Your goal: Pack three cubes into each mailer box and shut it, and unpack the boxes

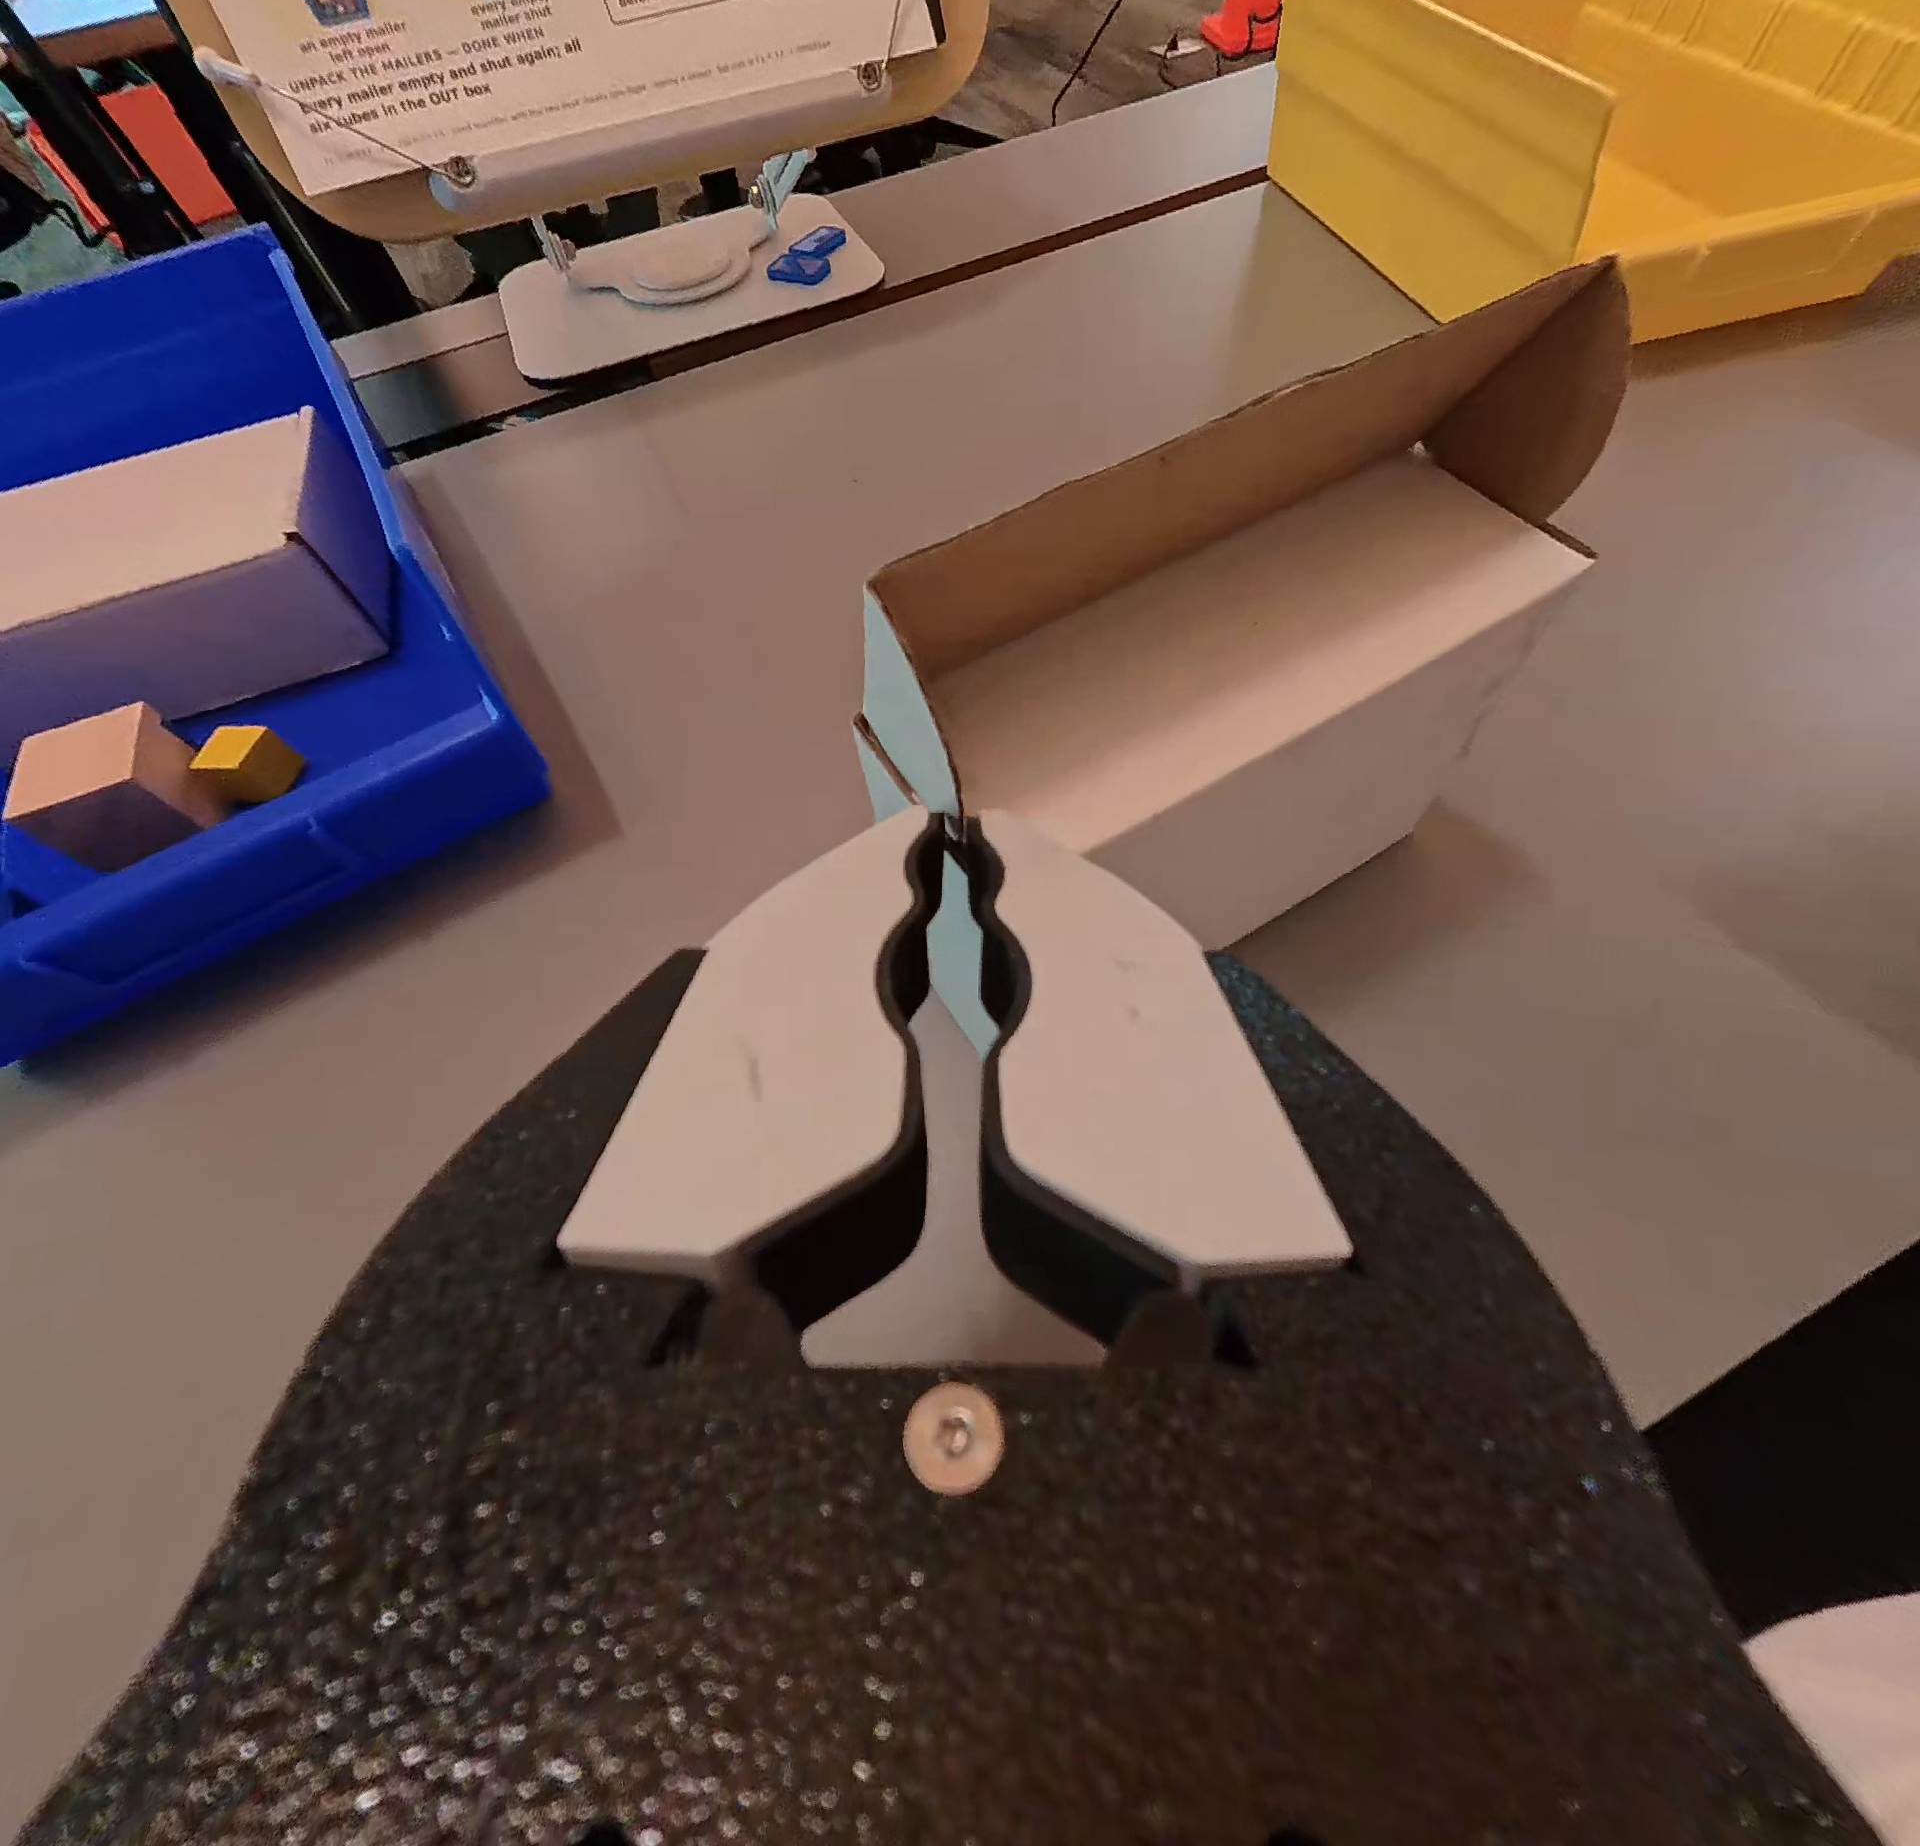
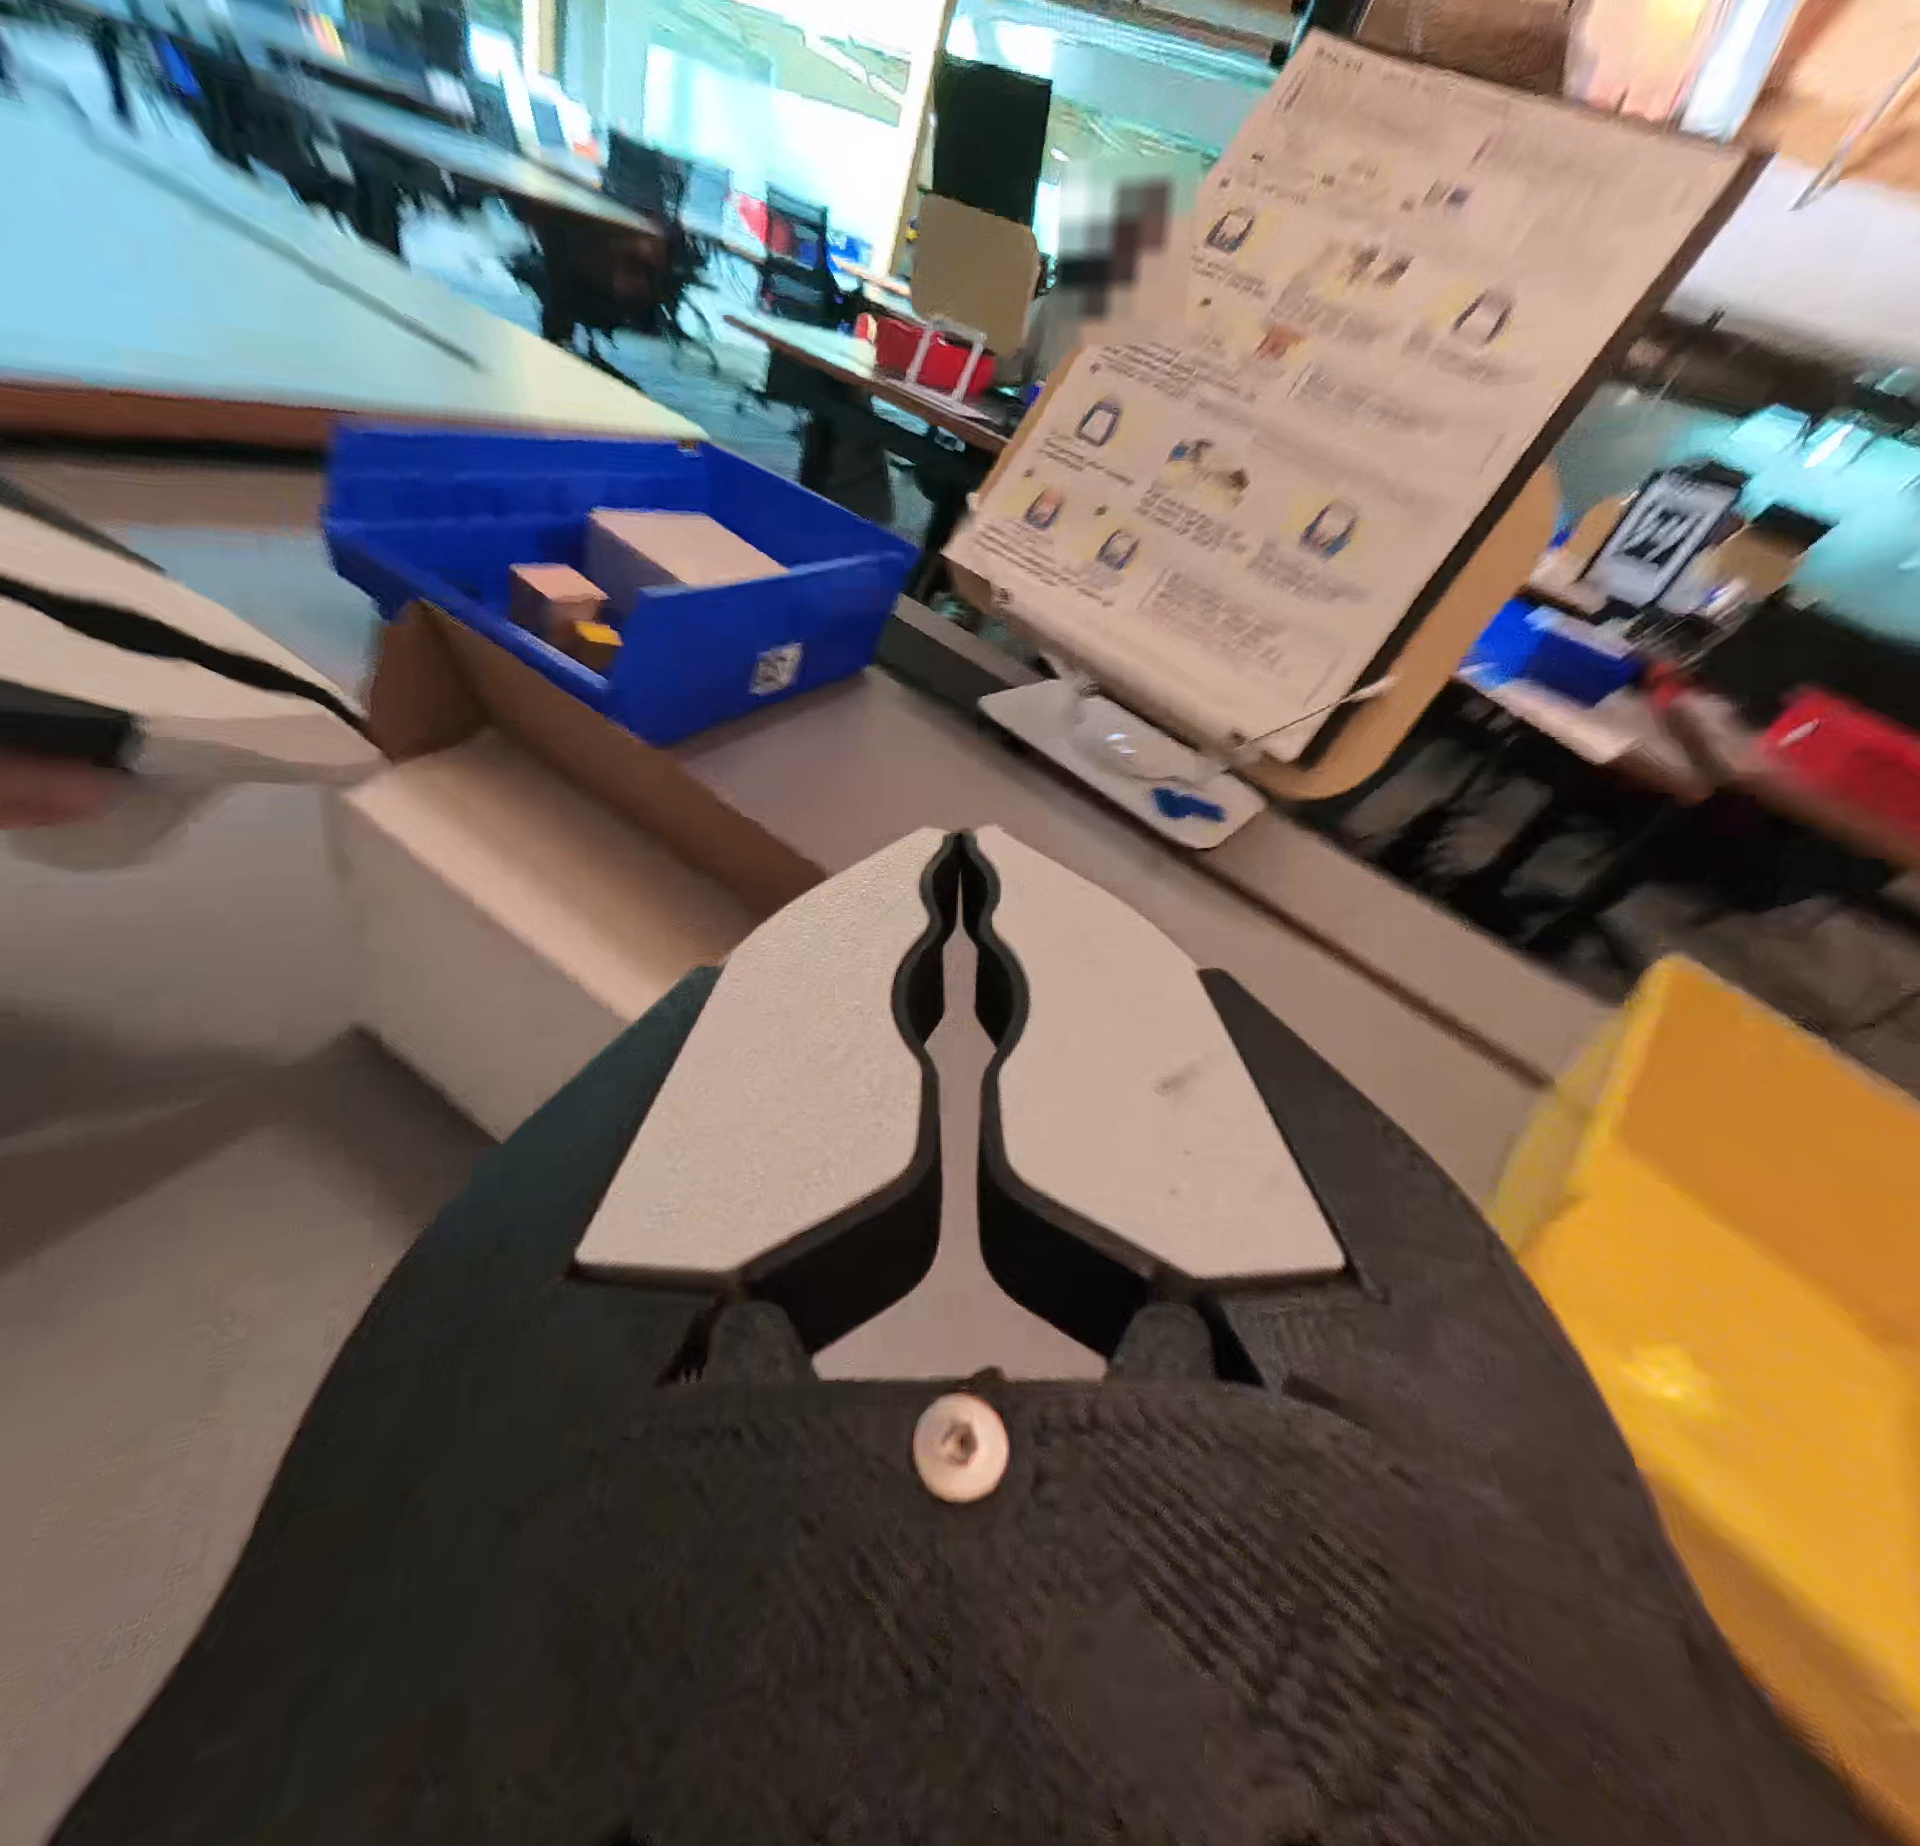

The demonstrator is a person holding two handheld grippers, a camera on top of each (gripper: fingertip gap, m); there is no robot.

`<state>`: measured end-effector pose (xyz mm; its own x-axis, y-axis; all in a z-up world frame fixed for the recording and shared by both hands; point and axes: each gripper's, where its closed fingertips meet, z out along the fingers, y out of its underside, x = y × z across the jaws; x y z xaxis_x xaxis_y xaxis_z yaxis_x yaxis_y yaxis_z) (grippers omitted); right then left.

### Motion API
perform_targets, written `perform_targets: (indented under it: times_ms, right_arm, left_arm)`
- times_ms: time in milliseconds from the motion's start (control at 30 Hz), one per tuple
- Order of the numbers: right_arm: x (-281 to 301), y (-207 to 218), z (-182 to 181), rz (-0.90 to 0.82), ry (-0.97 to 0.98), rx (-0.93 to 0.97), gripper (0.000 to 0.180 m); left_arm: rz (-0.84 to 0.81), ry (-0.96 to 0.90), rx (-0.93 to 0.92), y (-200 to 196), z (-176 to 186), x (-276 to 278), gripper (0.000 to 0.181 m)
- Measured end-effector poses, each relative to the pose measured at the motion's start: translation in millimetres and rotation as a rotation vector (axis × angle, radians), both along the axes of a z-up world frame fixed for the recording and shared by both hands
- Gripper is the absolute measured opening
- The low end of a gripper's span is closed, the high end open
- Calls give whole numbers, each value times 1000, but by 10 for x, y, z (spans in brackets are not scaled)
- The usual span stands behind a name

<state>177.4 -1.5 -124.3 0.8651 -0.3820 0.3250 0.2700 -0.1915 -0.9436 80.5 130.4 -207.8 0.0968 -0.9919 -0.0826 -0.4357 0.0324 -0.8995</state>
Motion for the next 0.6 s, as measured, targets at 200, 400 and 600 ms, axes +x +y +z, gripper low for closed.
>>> perform_targets:
  times_ms: [200,400,600]
  right_arm:
    - [189,339,-104,-26,-373,-372,0]
    - [193,419,-271,-107,-699,-622,0]
    - [82,353,-473,0,-579,-683,0]
  left_arm:
    - [0,-7,35,8,1,11,4]
    - [-30,-25,72,-1,2,7,4]
    - [-62,-30,88,-12,10,-1,8]
